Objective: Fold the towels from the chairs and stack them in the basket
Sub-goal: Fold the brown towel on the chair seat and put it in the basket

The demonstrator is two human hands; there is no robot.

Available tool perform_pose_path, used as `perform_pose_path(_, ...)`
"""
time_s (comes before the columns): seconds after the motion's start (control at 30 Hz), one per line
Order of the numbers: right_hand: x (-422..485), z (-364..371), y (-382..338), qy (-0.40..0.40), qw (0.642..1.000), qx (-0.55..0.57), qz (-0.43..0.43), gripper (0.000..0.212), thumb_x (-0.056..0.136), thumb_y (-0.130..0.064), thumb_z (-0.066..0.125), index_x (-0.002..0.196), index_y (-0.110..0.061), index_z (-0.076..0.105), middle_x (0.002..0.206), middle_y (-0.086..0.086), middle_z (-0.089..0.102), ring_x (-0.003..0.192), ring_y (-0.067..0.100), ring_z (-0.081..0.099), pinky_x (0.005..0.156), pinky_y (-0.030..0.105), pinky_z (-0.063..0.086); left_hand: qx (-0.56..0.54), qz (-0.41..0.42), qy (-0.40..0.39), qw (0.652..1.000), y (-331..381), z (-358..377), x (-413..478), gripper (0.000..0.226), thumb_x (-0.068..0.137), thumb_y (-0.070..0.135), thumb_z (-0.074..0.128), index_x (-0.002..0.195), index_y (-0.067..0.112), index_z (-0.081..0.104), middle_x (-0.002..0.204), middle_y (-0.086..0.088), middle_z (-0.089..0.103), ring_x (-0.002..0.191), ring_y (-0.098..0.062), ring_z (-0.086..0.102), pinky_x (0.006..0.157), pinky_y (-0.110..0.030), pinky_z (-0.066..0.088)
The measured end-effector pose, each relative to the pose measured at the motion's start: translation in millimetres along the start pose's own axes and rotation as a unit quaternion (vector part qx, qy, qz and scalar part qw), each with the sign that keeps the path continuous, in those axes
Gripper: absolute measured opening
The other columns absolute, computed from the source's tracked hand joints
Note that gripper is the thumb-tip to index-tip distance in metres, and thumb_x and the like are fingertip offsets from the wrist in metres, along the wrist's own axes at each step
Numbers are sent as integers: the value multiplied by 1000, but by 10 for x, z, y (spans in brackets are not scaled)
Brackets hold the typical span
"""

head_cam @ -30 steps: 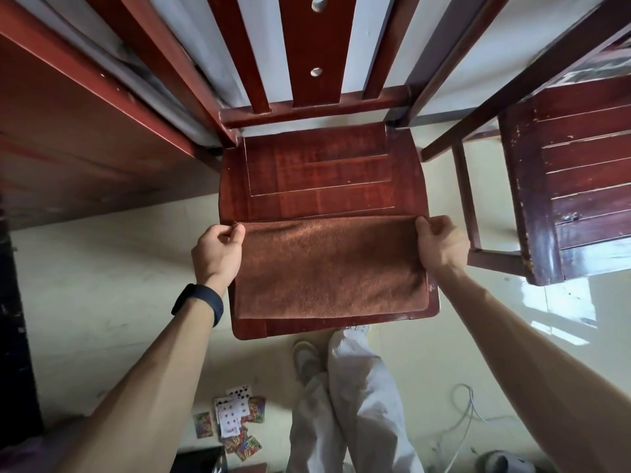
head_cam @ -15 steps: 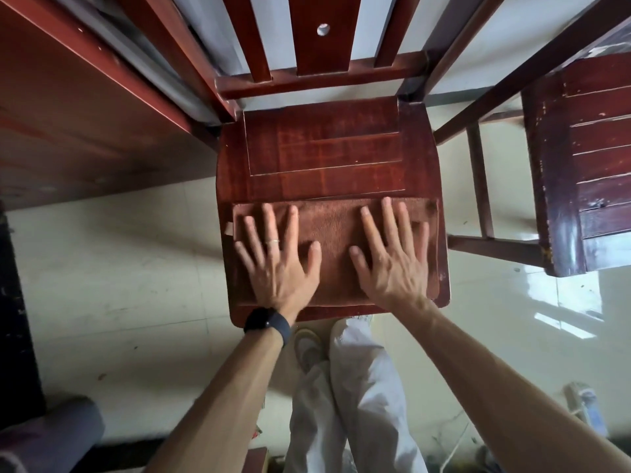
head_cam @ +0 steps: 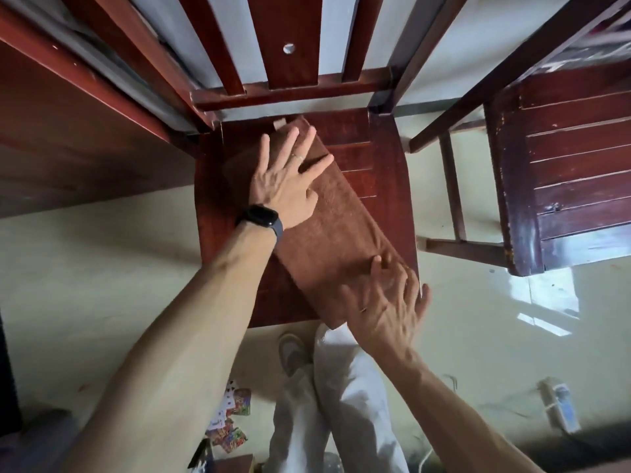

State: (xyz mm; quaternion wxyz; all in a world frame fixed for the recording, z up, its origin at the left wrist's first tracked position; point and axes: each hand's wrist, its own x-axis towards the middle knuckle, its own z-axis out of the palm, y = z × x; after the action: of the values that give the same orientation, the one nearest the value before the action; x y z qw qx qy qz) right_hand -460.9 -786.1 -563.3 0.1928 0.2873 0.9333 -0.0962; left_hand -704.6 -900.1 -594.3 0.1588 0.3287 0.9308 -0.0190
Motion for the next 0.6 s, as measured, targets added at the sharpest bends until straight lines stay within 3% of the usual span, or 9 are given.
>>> perform_pose_path(0.1,-6,-224,-96,-22,999,13,-39,56,86,-67,45,120,-27,66,122,2,56,116,29,44,105,47,33,-89,-82,15,993,330,-24,-260,73,85,30,56,153,42,30,168,-2,3,152,-31,14,121,-61,7)
perform_pose_path(0.17,91,-355,-62,-75,996,50,-17,43,89,-64,46,110,-32,65,116,-1,53,116,27,45,103,44,36,-181,-181,76,964,516,47,-718,66,81,27,55,145,35,45,161,-7,26,136,-33,40,114,-57,28)
perform_pose_path(0.27,239,-355,110,-88,985,143,49,33,90,-43,57,112,-19,53,114,9,54,107,35,48,92,45,40,-248,-392,95,881,833,210,-1548,44,75,29,65,118,20,59,122,-12,57,108,-36,55,87,-47,44)
perform_pose_path(0.33,283,-283,197,-109,969,204,84,39,88,-35,64,117,-13,50,113,15,58,104,39,53,90,45,43,-307,-503,0,808,1014,284,-1942,34,80,35,67,107,15,59,110,-13,61,104,-38,57,82,-46,45)
perform_pose_path(0.43,314,-247,193,-162,949,241,125,40,87,-33,70,115,-10,53,108,13,66,103,37,61,84,39,47,-387,-542,-136,734,1194,416,-2148,42,91,51,54,106,14,66,111,-13,63,109,-36,58,91,-42,46)
perform_pose_path(0.53,356,-219,219,-198,929,266,162,40,85,-40,70,117,-16,66,111,7,71,106,32,65,94,39,51,-483,-554,-99,670,1234,482,-2109,42,93,49,56,103,9,67,107,-13,68,105,-34,62,87,-35,46)
perform_pose_path(0.6,336,-212,273,-205,903,327,188,39,75,-46,73,106,-23,70,106,3,73,101,28,68,95,44,54,-518,-542,-91,656,1185,474,-2092,29,93,40,61,96,12,66,101,-7,73,101,-30,65,81,-31,44)
